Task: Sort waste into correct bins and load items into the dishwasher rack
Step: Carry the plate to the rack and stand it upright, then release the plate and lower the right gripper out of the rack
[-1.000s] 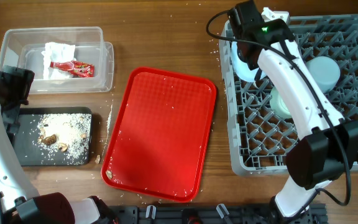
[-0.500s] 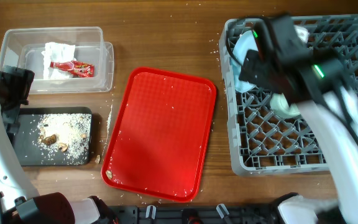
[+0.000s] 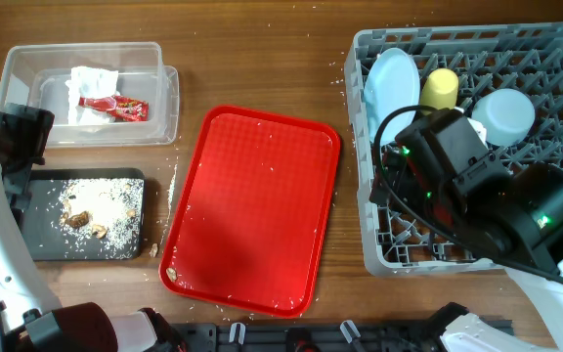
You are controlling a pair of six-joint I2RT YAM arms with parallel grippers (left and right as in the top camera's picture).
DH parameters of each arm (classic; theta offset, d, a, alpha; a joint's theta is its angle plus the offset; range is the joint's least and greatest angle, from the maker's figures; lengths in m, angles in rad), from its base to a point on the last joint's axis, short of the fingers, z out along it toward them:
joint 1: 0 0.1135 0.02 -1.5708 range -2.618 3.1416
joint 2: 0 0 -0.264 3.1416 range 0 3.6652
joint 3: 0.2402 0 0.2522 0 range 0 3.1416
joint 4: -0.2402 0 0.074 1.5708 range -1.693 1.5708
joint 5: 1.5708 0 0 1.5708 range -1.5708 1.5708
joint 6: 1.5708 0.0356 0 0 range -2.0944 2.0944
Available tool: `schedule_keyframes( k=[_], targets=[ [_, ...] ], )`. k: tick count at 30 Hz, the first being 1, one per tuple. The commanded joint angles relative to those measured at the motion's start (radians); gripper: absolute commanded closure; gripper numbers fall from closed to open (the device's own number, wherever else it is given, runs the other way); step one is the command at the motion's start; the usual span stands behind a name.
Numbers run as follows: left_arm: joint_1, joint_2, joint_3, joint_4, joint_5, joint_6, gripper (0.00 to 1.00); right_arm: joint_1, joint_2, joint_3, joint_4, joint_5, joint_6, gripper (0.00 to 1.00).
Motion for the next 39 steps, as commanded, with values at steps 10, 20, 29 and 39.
schedule_keyframes(
  k=[10, 20, 29, 39],
  targets=[
    [0.005, 0.001, 0.003, -0.001, 0.001, -0.01, 0.0, -0.048, -0.081, -0.191, 0.423, 0.044, -0.342, 0.0],
    [0.005, 0.001, 0.003, -0.001, 0.001, -0.01, 0.0, -0.235, -0.439, -0.944, 1.342, -0.219, -0.61, 0.0],
    [0.005, 0.001, 0.003, -0.001, 0.001, -0.01, 0.0, -0.297, -0.784, -1.465, 1.879, -0.241, -0.609, 0.0],
    [0.005, 0.001, 0.003, -0.001, 0.001, -0.01, 0.0, -0.419, -1.028, -1.633, 1.891, -0.353, -0.686, 0.0]
  ],
)
